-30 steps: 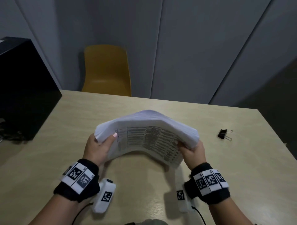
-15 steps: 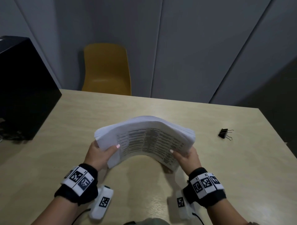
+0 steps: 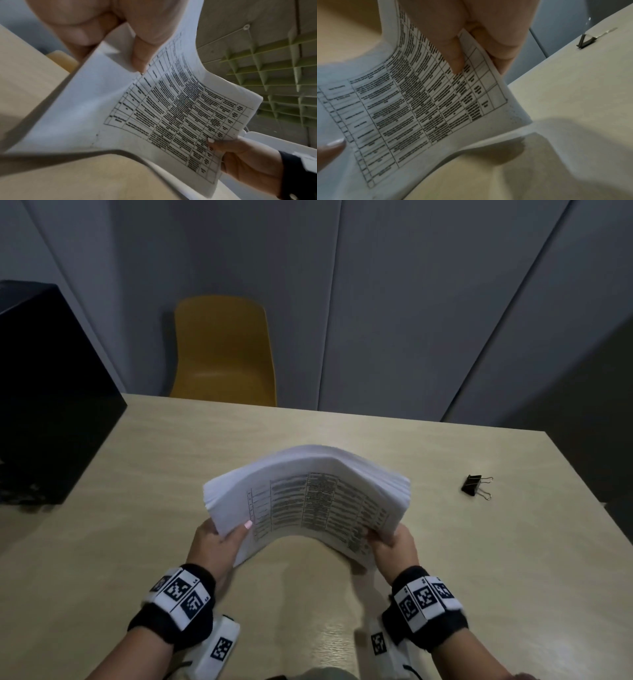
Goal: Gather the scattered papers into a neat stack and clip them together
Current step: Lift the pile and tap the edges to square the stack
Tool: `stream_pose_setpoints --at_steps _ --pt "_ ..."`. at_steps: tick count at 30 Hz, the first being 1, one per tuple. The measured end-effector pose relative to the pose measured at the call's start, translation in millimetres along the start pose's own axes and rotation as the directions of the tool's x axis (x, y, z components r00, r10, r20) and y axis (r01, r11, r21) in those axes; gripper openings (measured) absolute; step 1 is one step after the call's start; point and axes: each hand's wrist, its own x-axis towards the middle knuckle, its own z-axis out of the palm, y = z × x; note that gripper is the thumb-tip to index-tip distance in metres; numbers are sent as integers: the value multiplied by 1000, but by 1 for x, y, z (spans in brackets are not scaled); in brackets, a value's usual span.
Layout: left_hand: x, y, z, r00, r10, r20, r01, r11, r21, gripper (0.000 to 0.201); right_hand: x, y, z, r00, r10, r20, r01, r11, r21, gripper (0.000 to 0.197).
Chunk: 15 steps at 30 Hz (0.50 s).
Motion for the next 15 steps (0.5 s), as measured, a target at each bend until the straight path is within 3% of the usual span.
stream_pose_setpoints --at_steps 3,8,11,13,15 --pt "0 6 0 999 28 -27 -29 999 -32 23 2 -3 -4 999 -13 -38 15 998 67 19" --pt "3 -8 2 998 -37 46 36 999 16 24 1 7 2 995 46 90 -40 997 -66 22" --pt "3 -12 0 999 -44 19 44 999 7 7 -2 5 2 999 36 -11 -37 998 -55 13" --pt "5 -10 -2 998 -57 28 58 998 -21 9 -2 1 -2 996 -26 -82 27 1000 9 19" --pt "4 -8 -2 997 -79 21 81 991 -111 11 -1 -4 -5 987 -28 -158 39 997 64 48"
